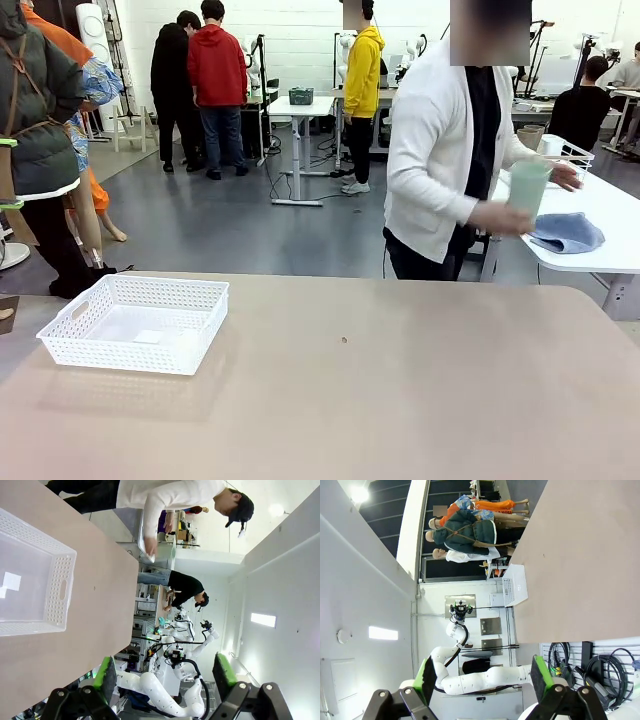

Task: Clean and organize the cups into the basket.
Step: Pick up the Organizing basket and move it to the center of the table, then pick up the Reusable plastic cup from the right side of the table and place it inside the Organizing basket.

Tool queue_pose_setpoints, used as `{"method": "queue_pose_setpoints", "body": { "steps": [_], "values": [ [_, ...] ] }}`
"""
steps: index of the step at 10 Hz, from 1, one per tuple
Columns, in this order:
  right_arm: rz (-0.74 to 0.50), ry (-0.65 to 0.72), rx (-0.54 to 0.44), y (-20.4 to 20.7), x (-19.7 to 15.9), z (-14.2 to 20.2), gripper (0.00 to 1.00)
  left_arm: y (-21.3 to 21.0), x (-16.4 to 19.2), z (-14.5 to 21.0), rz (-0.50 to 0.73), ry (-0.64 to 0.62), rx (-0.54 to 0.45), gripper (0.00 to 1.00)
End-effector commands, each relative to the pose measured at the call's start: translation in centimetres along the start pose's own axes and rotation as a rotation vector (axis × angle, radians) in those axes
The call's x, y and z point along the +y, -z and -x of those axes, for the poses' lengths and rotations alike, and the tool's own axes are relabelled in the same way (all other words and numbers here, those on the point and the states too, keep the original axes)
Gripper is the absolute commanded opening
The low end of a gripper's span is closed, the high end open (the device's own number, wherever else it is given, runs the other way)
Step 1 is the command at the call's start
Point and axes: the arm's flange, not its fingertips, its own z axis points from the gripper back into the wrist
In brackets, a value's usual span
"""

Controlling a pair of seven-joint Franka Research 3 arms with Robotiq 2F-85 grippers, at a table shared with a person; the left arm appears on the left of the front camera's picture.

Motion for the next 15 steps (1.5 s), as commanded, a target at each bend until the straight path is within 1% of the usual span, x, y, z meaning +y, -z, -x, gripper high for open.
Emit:
{"method": "queue_pose_setpoints", "body": {
  "steps": [1, 9, 10, 11, 12, 13, 14, 15],
  "values": [
    [-0.016, -0.014, -0.003, -0.4, 0.0, 0.2, 1.0, -0.3, -0.1, -0.2, 0.01, 0.014, 0.006, 1.0],
    [-0.016, -0.014, -0.003, -0.4, 0.0, 0.2, 1.0, -0.3, -0.1, -0.2, 0.01, 0.014, 0.006, 1.0],
    [0.0, 0.0, 0.0, 0.0, 0.0, 0.0, 1.0, 0.0, 0.0, 0.0, 0.0, 0.0, 0.0, 1.0],
    [0.032, -0.175, 0.116, 1.1, 0.4, -1.0, 1.0, -0.5, -0.6, -2.0, -0.111, 0.081, -0.04, 1.0],
    [0.065, -0.347, 0.128, 2.5, 0.7, -2.7, 1.0, -0.1, -1.6, -2.5, -0.244, 0.116, 0.019, 1.0],
    [0.096, -0.506, 0.143, 4.4, 0.5, -4.5, 1.0, 1.4, -3.0, -1.6, -0.431, 0.193, 0.11, 1.0],
    [0.119, -0.615, 0.176, 6.6, 0.0, -5.3, 1.0, 3.1, -4.3, -1.3, -0.591, 0.243, 0.173, 1.0],
    [0.156, -0.708, 0.234, 8.7, -0.8, -5.7, 1.0, 5.0, -5.1, -1.3, -0.77, 0.272, 0.211, 1.0]
  ]
}}
